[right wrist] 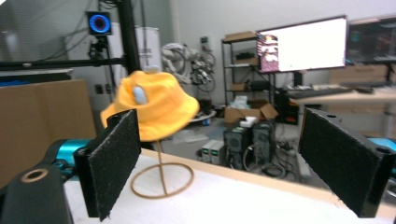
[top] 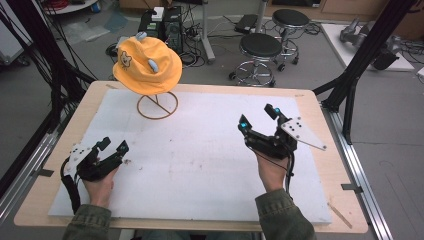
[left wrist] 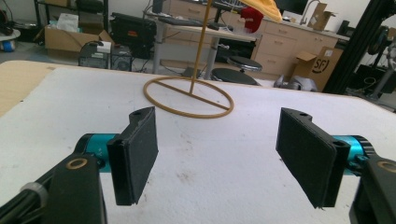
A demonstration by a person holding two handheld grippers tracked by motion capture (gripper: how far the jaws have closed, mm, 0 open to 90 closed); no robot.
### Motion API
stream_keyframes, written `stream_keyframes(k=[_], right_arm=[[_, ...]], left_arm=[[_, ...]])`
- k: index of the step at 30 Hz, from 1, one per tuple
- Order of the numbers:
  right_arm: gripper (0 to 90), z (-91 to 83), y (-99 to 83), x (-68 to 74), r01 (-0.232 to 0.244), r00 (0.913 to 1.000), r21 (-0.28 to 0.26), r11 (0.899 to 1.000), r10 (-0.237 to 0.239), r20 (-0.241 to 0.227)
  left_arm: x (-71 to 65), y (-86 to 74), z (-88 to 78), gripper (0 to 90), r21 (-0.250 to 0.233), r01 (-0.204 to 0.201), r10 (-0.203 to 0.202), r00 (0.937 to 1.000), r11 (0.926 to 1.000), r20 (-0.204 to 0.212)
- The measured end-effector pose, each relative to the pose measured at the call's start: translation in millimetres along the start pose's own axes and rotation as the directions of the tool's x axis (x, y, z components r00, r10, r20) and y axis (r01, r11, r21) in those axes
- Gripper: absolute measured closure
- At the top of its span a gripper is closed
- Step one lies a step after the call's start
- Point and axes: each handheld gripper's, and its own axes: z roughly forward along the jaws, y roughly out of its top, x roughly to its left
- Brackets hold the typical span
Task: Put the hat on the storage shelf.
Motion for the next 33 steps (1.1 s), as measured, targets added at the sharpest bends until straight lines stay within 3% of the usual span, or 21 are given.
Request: stream_keyframes(k=[6, 12, 16, 20, 21, 22, 23, 24, 29, 31, 33], right_arm=[[11.4, -30.4, -22.7, -14.3, -0.010, 0.9978, -0.005, 1.000, 0.010, 0.065], [11.4, -44.6, -33.9, -24.6, -0.021, 0.9931, -0.006, 1.000, 0.022, 0.115], [10.9, -52.6, -40.3, -31.4, -0.022, 0.9851, 0.017, 1.000, 0.019, 0.171], [10.9, -59.1, -47.7, -36.0, 0.016, 0.9721, 0.059, 0.998, -0.030, 0.233], [10.9, -62.1, -51.7, -37.1, 0.046, 0.9619, 0.080, 0.996, -0.066, 0.266], [10.9, -62.1, -51.7, -37.1, 0.046, 0.9619, 0.080, 0.996, -0.066, 0.266], [10.9, -64.1, -55.8, -39.0, 0.061, 0.9537, 0.094, 0.994, -0.086, 0.288], [10.9, -64.1, -55.8, -39.0, 0.061, 0.9537, 0.094, 0.994, -0.086, 0.288], [10.9, -66.9, -67.3, -42.4, 0.069, 0.9309, 0.132, 0.989, -0.112, 0.348], [10.9, -68.2, -72.5, -42.7, 0.061, 0.9176, 0.142, 0.988, -0.112, 0.381], [10.9, -69.5, -76.7, -42.8, 0.050, 0.9131, 0.145, 0.988, -0.104, 0.394]], left_arm=[[-2.4, -0.2, -0.5, 29.4, 0.002, -0.001, 0.001, 1.0000, 1.0000, 0.010], [-2.9, -0.4, -2.0, 29.4, 0.000, 0.002, -0.002, 0.9999, 1.0000, 0.013], [-2.4, -0.5, -1.6, 29.5, 0.001, 0.002, -0.002, 1.0000, 1.0000, 0.010], [-2.5, -0.6, -2.0, 29.5, 0.001, 0.001, -0.001, 1.0000, 1.0000, 0.009], [-2.5, -0.6, -2.0, 29.4, 0.002, -0.001, 0.001, 1.0000, 1.0000, 0.009], [-2.8, -0.7, -2.1, 29.4, 0.001, -0.002, 0.002, 1.0000, 1.0000, 0.008], [-2.9, -0.6, -2.2, 29.4, 0.003, -0.007, 0.007, 0.9999, 1.0000, 0.008], [-3.1, -0.6, -2.3, 29.4, 0.003, -0.010, 0.010, 0.9999, 0.9999, 0.008], [-3.6, -0.6, -2.3, 29.4, 0.003, -0.013, 0.013, 0.9999, 0.9999, 0.005], [-3.6, -0.6, -2.5, 29.4, 0.002, -0.014, 0.014, 0.9999, 0.9999, 0.006], [-3.7, -0.7, -2.6, 29.4, 0.003, -0.014, 0.014, 0.9999, 0.9999, 0.006]])
